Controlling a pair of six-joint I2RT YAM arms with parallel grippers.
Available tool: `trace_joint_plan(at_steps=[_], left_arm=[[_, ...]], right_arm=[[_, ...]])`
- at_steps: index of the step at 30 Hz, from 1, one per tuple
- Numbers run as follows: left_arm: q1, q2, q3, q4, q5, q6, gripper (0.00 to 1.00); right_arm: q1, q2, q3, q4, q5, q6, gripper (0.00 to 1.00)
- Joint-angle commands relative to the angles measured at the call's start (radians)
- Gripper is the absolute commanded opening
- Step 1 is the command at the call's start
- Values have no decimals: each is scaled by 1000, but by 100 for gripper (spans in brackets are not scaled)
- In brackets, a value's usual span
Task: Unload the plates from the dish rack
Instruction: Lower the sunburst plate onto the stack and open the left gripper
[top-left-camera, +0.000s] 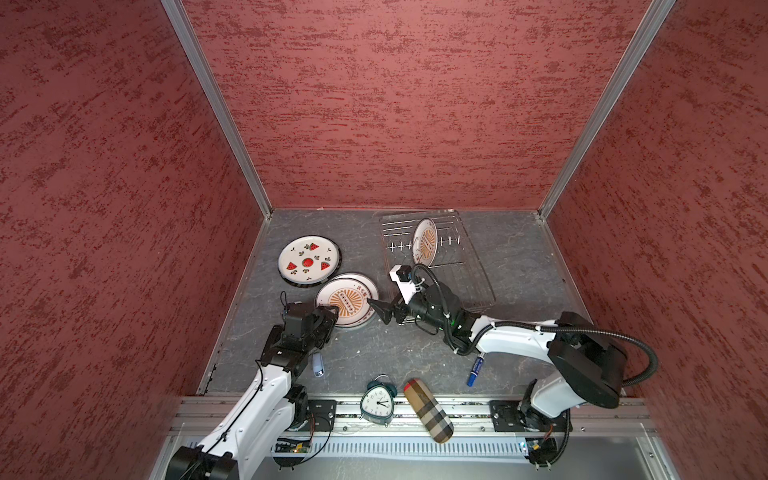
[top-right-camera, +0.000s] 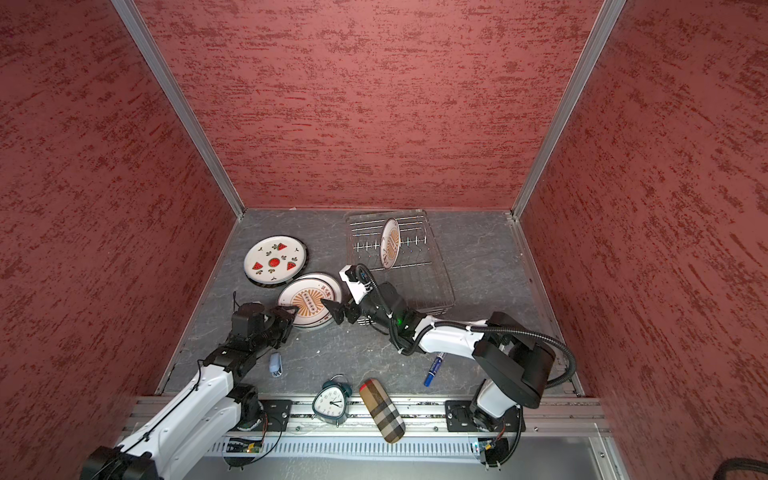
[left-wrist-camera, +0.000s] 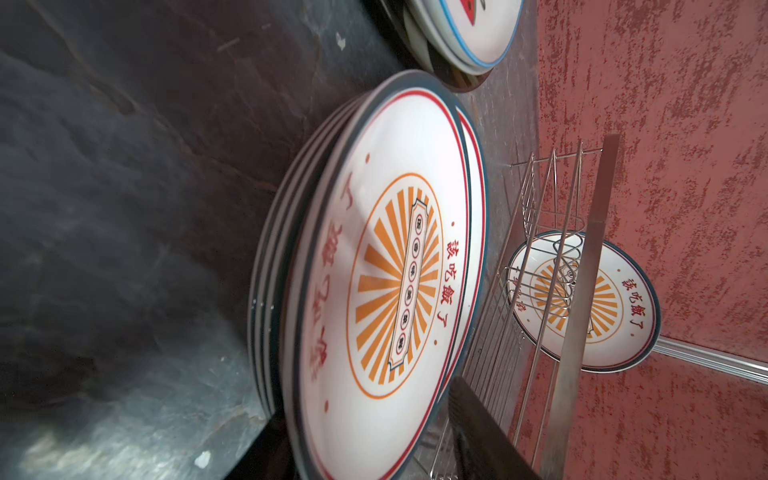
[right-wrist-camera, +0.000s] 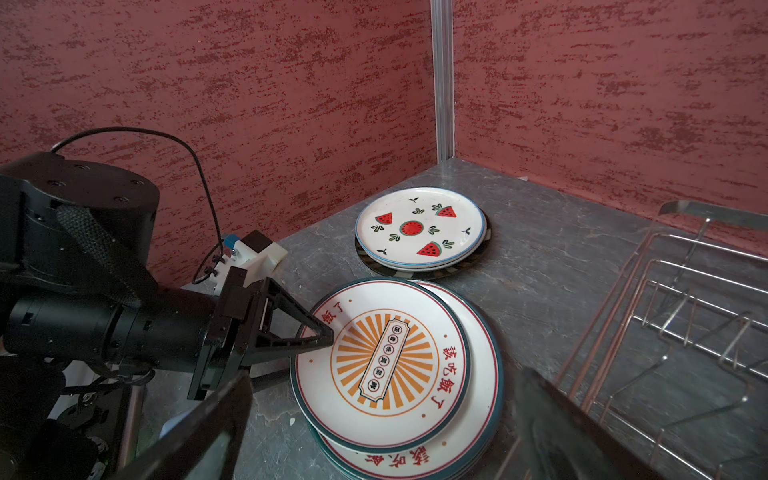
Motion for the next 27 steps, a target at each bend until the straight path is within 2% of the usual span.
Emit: trace_joint_plan(at_steps=[1,13,19,27], left_arm=[[-5,21,28,-9,-46,26,54],[-87,96,82,-28,-117,54,51],[-94,69,76,-39,-147,55,60],[-112,55,89,-68,-213,71,64]], right_arm=[[13,10,24,26,28,-23,99],[15,14,25,19,44,-30,99],[15,8,26,14,46,-31,99],[16,4,32,3,47,-36,99]])
